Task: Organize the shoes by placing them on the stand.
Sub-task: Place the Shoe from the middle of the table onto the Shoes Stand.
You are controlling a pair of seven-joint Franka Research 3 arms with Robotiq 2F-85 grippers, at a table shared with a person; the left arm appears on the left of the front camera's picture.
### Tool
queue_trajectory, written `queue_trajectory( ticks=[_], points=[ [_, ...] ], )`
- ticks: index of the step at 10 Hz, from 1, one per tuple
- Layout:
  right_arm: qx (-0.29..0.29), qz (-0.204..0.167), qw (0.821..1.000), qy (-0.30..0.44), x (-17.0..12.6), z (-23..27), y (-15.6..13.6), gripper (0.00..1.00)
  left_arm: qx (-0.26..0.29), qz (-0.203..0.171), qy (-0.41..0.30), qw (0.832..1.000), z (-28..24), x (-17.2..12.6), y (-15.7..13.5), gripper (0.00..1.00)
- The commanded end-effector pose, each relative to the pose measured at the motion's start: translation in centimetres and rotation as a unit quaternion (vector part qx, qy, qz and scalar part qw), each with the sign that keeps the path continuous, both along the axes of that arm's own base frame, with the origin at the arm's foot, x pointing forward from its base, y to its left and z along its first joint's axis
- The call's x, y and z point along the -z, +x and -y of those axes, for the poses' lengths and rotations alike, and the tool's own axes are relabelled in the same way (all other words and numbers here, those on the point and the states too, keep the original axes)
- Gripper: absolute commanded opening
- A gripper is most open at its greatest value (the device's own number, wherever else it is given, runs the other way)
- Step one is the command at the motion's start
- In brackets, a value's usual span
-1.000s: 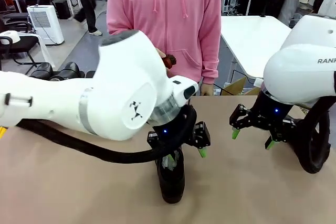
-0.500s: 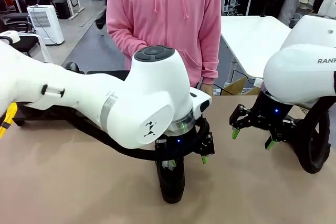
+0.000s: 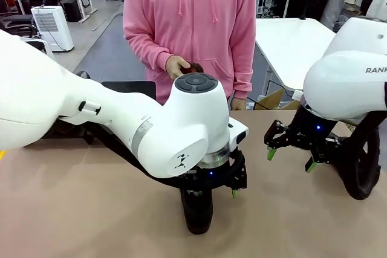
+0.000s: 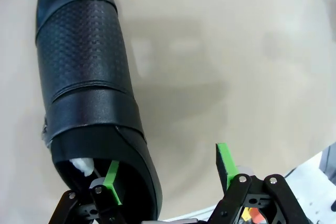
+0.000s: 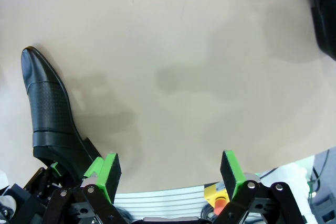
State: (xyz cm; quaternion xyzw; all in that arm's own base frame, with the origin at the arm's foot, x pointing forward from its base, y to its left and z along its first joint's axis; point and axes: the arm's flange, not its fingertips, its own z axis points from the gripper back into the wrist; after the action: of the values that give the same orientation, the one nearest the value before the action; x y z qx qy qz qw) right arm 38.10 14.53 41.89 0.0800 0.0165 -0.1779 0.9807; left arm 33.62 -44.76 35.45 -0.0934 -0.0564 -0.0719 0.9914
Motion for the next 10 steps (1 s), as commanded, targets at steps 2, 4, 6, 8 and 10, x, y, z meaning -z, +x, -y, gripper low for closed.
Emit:
queue_trajectory(
  ticks=[2,4,6,8,10],
  points=[
    [-0.006,0.0,1.0,0.002,0.0,0.0,0.0,1.0,0.003,0.02,0.016,1.0,0.9,0.5,0.6,0.73],
    [-0.006,0.0,1.0,0.002,0.0,0.0,0.0,1.0,0.004,0.02,0.031,0.999,0.8,0.8,0.7,0.44],
    [-0.006,0.0,1.0,0.002,0.0,0.0,0.0,1.0,0.003,0.018,0.037,0.999,0.6,0.8,0.6,0.11],
    [-0.006,0.0,1.0,0.002,0.0,0.0,0.0,1.0,0.0,0.02,0.037,0.999,0.2,0.6,0.6,0.0],
    [-0.006,0.0,1.0,0.002,0.0,0.0,0.0,1.0,0.001,0.016,0.031,0.999,-0.1,0.3,0.6,0.0]
  ],
)
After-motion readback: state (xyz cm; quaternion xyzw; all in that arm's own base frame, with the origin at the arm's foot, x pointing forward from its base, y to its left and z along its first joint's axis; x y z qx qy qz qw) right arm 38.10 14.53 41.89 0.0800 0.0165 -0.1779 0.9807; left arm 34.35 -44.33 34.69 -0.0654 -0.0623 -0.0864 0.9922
